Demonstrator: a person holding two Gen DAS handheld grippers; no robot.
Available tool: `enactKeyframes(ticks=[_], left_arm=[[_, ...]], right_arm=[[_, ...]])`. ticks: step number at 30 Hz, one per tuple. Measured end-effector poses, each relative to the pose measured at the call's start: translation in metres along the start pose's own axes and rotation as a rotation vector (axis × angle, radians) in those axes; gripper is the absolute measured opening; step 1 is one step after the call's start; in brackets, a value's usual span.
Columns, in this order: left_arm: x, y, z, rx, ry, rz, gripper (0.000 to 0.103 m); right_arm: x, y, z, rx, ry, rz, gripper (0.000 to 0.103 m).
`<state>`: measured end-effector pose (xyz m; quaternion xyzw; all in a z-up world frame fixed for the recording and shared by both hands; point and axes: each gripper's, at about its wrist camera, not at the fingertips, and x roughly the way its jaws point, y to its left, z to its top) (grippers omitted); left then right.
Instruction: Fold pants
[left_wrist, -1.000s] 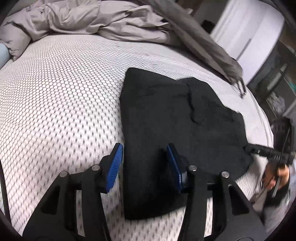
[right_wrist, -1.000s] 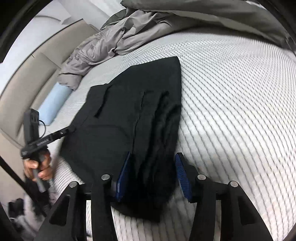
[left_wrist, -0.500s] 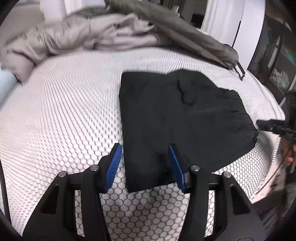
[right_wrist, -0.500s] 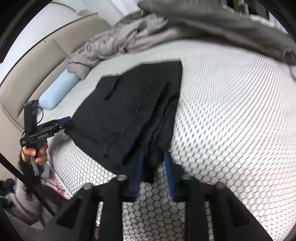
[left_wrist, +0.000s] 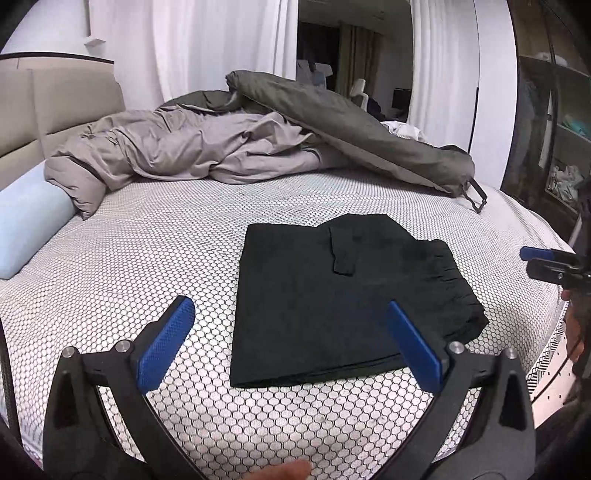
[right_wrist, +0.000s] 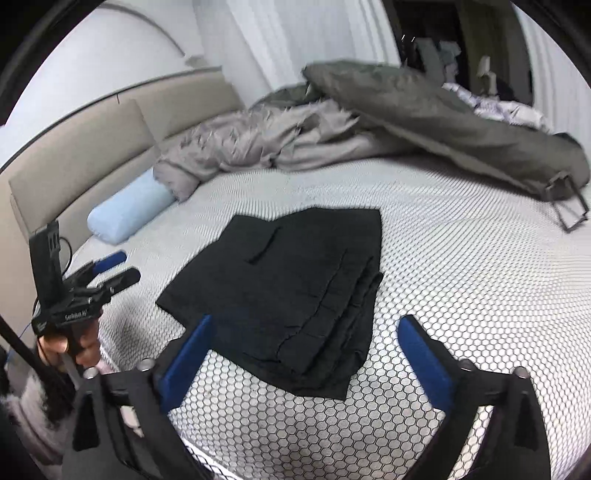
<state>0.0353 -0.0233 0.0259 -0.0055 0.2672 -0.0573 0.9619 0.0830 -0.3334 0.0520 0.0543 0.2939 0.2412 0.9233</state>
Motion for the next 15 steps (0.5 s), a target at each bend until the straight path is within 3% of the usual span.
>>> enactKeyframes(ticks=[6,15], left_arm=[[-0.005,-0.004,-0.01,0.001,-0.029,0.01,0.102],[0.019,-0.012,-0.016,0.022,-0.032,-0.002,0.102]], right_arm=[[-0.007,0.007,-0.02,0.045,-0.169,0.008,0.103],[0.004,0.017,-0.024,0.046,-0.23,0.003,0.103]])
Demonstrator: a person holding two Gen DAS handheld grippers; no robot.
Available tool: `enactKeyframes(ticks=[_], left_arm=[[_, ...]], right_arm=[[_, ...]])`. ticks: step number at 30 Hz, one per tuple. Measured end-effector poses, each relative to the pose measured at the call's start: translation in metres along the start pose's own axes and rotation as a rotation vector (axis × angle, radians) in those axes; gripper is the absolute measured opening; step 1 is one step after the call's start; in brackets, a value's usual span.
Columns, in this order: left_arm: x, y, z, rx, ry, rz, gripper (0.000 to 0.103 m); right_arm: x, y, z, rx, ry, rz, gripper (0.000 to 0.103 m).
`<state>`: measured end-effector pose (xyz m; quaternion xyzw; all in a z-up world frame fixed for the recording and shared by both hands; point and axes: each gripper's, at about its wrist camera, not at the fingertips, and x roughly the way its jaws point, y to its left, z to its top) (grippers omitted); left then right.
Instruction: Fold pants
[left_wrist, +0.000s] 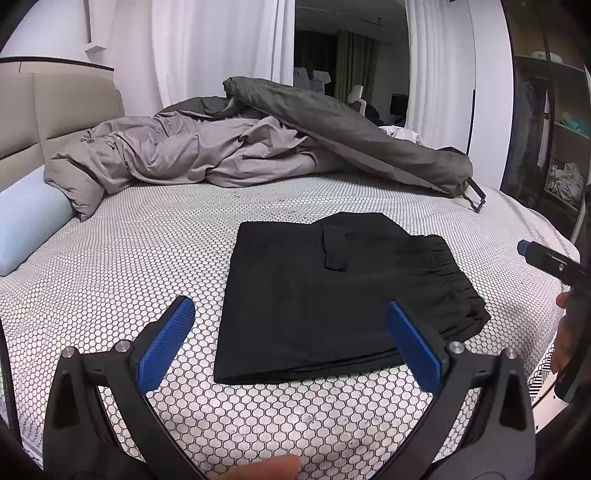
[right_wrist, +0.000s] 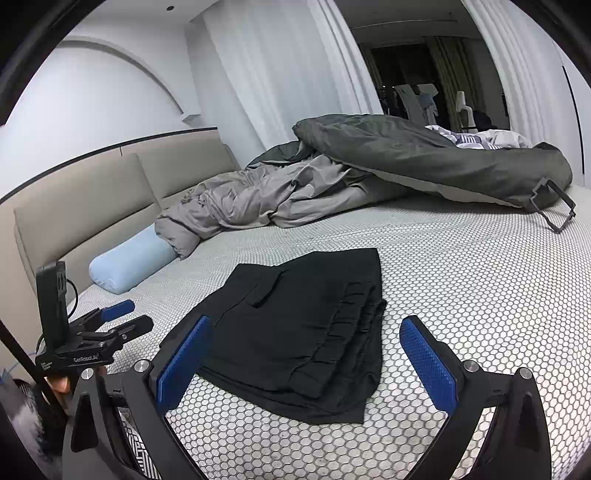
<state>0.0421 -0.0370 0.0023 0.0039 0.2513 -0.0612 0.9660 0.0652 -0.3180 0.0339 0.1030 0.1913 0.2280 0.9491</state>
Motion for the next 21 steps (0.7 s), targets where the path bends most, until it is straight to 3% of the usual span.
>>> enactKeyframes(ticks=[11,21], left_arm=[[0.001,-0.006,-0.001,0.055,-0.021,0.004,0.102],[0.013,0.012,-0.003,0.01,0.009,0.036,0.102]], right_arm=[[0.013,0.012,-0.014,-0.057,0.03,-0.019,0.103],[0.018,0.018,-0.018,-0.067,0.017,-0.042,0.103]])
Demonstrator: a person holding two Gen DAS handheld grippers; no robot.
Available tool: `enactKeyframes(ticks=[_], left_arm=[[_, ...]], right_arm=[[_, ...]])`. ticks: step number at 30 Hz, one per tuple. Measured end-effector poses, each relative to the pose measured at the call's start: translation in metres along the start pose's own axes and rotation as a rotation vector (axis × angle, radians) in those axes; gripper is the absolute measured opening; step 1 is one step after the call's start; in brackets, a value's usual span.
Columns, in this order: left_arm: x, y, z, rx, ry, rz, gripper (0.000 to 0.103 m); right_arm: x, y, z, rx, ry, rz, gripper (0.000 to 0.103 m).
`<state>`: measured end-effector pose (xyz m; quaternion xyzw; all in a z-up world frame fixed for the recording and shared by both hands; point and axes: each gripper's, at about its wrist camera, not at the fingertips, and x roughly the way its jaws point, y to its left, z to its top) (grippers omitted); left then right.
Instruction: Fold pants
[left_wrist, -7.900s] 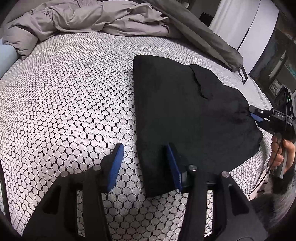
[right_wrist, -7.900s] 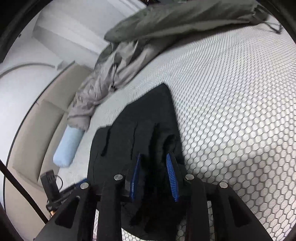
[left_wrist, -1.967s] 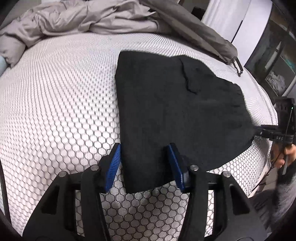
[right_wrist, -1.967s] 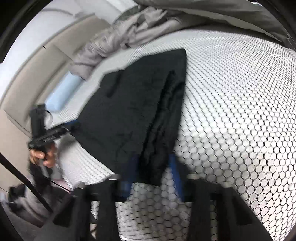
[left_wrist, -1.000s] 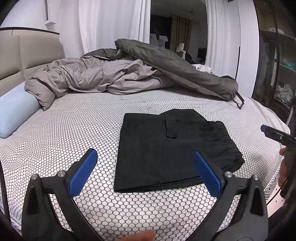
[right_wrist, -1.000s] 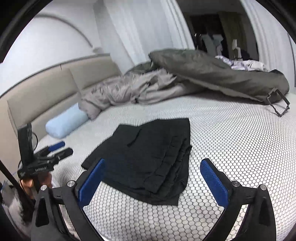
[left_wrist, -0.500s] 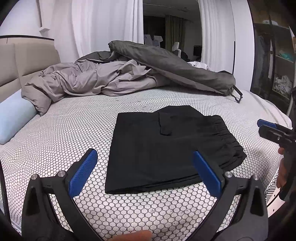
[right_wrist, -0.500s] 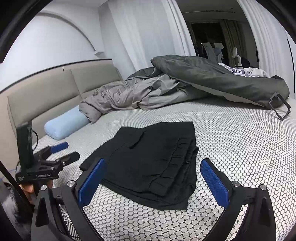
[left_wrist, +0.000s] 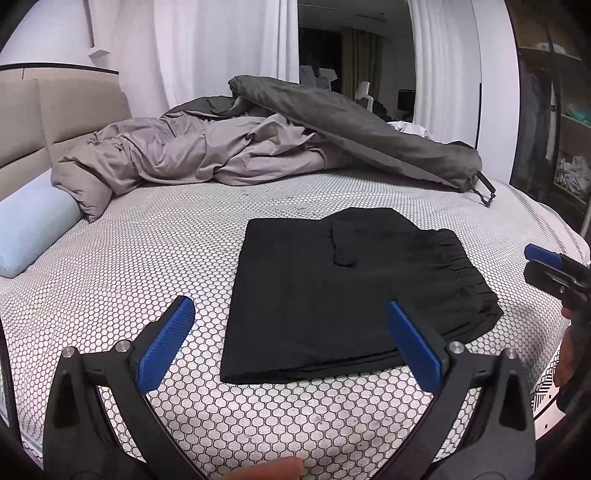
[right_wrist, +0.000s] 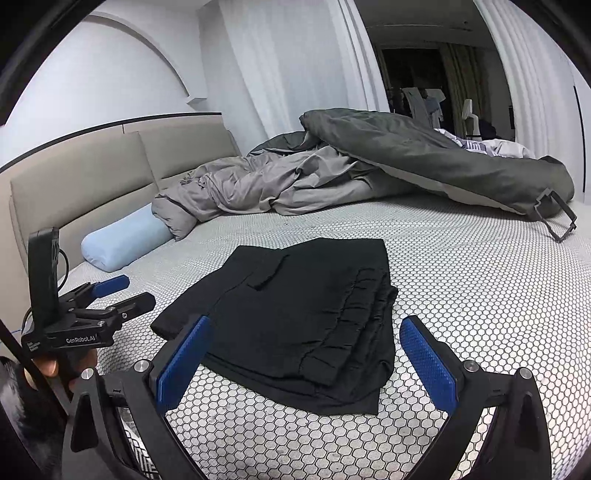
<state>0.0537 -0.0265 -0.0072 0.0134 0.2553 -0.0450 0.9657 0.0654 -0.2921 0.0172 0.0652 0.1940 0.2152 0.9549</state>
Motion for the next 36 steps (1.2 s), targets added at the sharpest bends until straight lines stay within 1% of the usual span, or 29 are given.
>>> enactKeyframes(ticks=[7,15,36], left_arm=[[0.004,0.006,-0.001,0.001,0.006,0.004,0.102],[0.006,0.008,-0.002,0.024,0.0,0.006,0.102],[0.007,0.011,-0.002,0.031,-0.004,0.003,0.102]], right_arm=[[0.003,0.0,0.0,0.014,-0.006,-0.007,0.103],[0.005,-0.002,0.0,0.025,-0.008,-0.024,0.103],[0.01,0.002,-0.003,0.003,-0.001,-0.024,0.103]])
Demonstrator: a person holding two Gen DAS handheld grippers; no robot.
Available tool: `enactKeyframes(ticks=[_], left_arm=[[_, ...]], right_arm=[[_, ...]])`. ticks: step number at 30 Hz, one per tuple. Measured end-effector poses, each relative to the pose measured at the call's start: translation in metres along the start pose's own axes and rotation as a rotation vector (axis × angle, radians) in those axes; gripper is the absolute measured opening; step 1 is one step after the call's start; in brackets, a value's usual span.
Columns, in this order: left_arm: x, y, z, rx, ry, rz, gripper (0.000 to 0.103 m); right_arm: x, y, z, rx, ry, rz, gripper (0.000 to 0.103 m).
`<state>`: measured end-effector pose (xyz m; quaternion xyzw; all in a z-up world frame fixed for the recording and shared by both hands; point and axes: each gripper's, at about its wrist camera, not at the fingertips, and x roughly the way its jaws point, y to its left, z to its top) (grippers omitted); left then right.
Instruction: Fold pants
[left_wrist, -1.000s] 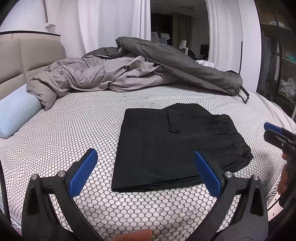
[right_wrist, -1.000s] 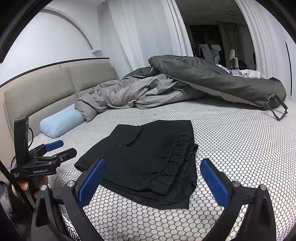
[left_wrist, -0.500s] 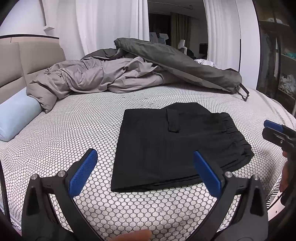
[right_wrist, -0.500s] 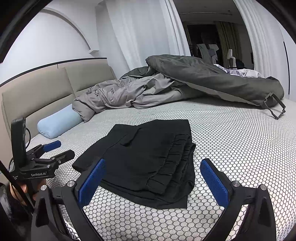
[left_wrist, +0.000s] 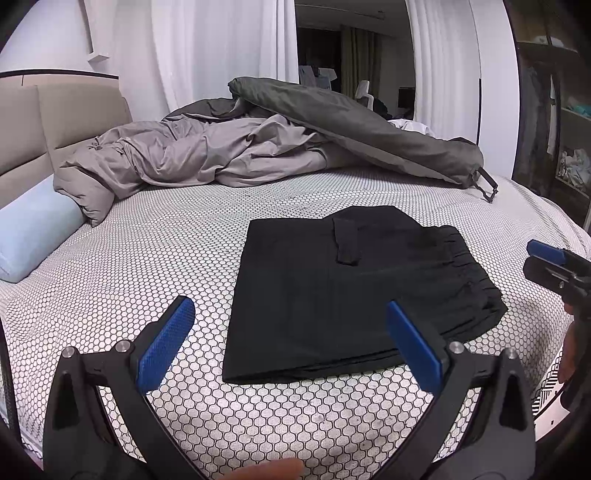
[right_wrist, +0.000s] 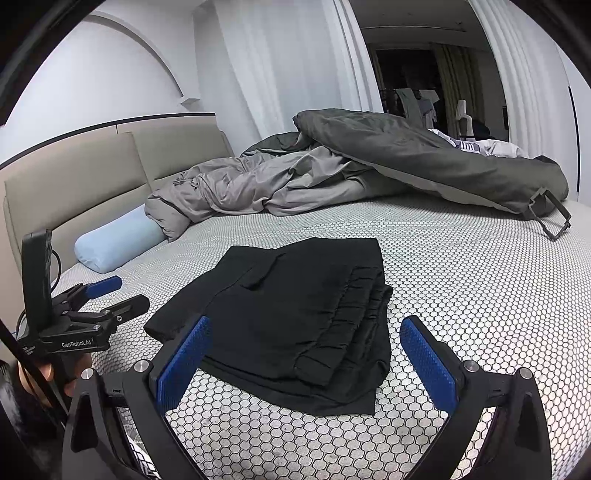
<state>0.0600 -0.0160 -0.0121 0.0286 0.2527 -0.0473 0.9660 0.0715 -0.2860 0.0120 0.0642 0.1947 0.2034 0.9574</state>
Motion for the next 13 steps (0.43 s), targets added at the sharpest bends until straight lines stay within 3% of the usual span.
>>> enactKeyframes(ticks=[13], left_arm=[[-0.0034,0.0032,-0.0001,0.01,-0.009,-0.008,0.102]], right_arm=[[0.002,0.0002,0.0005,-0.004,0.002,0.002,0.103]])
